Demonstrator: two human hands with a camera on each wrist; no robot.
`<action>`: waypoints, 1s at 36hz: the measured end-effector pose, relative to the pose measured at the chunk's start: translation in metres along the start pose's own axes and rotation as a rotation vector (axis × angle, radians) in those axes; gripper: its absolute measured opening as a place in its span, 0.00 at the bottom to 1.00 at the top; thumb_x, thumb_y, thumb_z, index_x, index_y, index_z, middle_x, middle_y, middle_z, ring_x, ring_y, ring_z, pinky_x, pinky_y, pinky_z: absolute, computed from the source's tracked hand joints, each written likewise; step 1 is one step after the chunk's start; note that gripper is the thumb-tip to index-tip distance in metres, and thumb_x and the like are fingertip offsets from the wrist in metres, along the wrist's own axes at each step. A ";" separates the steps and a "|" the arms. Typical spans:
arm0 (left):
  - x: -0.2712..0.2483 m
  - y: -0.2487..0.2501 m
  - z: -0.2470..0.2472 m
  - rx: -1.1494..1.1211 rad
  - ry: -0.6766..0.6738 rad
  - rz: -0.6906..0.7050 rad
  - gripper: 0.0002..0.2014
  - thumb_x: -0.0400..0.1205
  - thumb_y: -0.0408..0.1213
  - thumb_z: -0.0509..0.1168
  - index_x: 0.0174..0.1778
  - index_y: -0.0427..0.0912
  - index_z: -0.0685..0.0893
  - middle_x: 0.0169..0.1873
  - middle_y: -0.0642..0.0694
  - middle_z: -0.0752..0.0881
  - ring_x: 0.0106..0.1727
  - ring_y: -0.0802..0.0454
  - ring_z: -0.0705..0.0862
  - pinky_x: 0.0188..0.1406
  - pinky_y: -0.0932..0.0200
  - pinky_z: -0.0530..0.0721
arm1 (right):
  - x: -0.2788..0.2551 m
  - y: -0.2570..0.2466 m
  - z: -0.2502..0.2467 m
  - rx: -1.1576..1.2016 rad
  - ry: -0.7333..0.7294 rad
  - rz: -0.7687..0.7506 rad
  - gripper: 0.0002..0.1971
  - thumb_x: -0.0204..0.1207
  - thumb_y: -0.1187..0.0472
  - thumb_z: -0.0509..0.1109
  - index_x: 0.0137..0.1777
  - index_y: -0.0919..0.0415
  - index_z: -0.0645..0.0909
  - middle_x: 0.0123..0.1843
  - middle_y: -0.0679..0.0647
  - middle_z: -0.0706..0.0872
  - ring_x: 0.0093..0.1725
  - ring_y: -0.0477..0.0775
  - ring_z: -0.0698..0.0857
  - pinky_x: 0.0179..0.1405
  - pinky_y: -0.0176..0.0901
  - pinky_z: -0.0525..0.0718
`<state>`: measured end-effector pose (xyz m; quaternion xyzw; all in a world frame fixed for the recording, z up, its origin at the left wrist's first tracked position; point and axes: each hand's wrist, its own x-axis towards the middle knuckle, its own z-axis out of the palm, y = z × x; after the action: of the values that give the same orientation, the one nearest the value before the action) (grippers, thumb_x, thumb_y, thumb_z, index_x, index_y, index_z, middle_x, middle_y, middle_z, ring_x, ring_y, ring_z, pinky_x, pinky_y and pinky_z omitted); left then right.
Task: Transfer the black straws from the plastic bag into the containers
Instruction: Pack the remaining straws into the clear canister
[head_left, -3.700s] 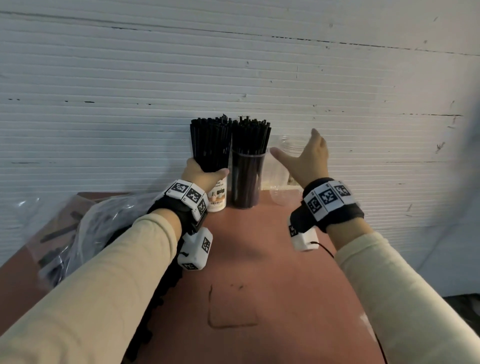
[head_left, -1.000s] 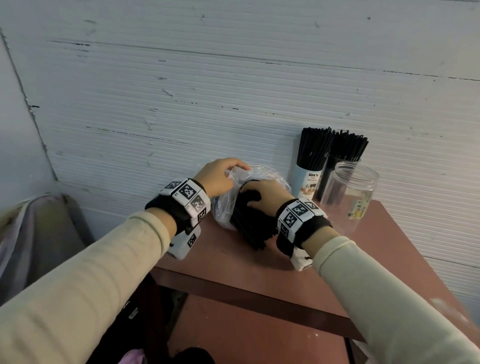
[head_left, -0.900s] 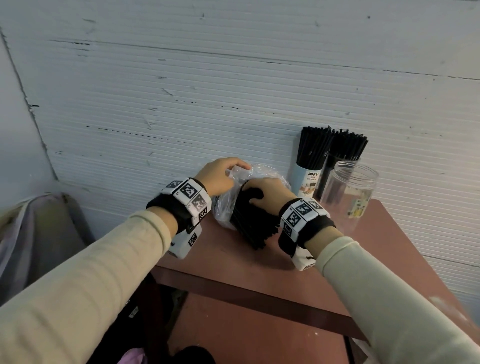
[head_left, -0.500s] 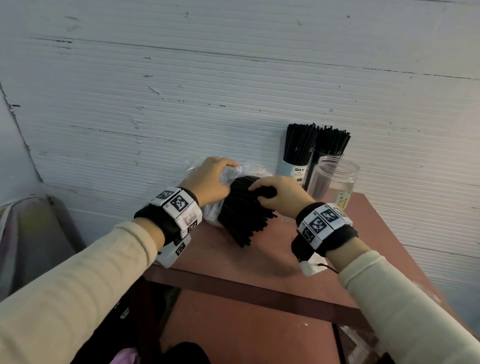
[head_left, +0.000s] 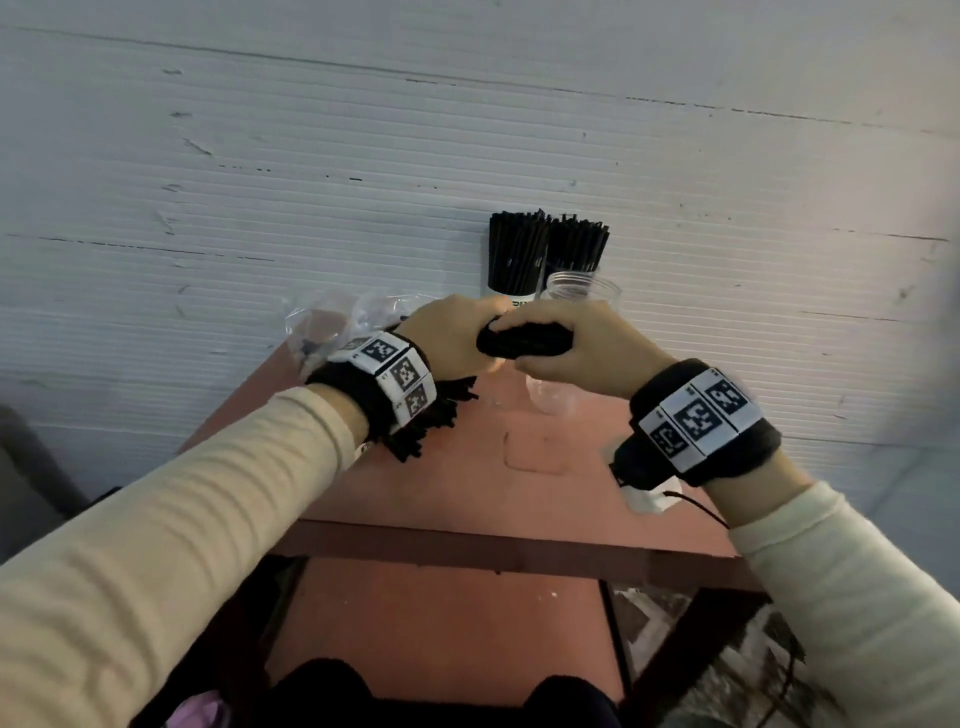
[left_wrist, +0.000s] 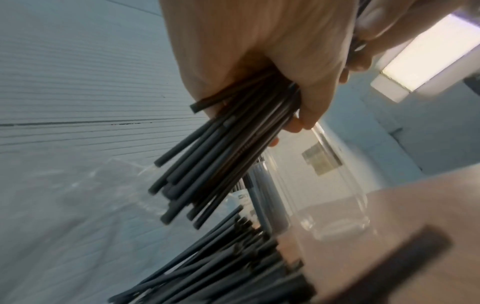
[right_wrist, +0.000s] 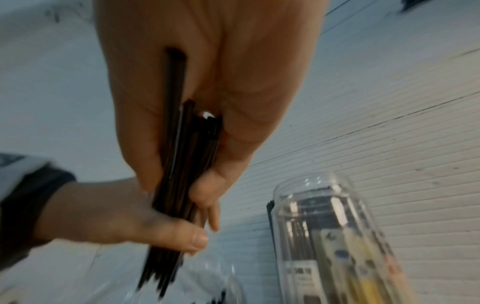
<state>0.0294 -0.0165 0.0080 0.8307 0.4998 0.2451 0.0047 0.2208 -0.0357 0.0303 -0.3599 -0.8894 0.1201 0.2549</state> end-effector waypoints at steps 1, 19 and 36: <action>0.001 0.004 -0.001 -0.002 0.015 -0.006 0.14 0.78 0.40 0.69 0.59 0.48 0.82 0.39 0.50 0.85 0.44 0.46 0.86 0.43 0.53 0.82 | -0.003 0.001 -0.006 0.011 0.014 -0.003 0.25 0.71 0.61 0.77 0.67 0.42 0.80 0.55 0.43 0.87 0.53 0.45 0.85 0.57 0.44 0.83; 0.014 0.062 0.035 -0.920 0.108 -0.240 0.09 0.78 0.39 0.75 0.48 0.40 0.85 0.38 0.48 0.88 0.41 0.56 0.88 0.47 0.66 0.85 | 0.002 -0.024 -0.052 0.105 0.474 -0.116 0.18 0.84 0.60 0.62 0.74 0.54 0.73 0.65 0.50 0.79 0.55 0.35 0.82 0.56 0.29 0.81; 0.008 0.049 0.051 -0.992 -0.037 -0.479 0.21 0.64 0.41 0.79 0.53 0.42 0.89 0.50 0.43 0.92 0.56 0.48 0.88 0.67 0.47 0.81 | 0.012 0.003 -0.005 -0.076 0.284 -0.074 0.19 0.83 0.51 0.65 0.71 0.57 0.79 0.70 0.50 0.79 0.70 0.44 0.76 0.70 0.29 0.69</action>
<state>0.0943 -0.0220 -0.0213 0.5962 0.4990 0.4287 0.4602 0.2181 -0.0253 0.0375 -0.3495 -0.8611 0.0247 0.3685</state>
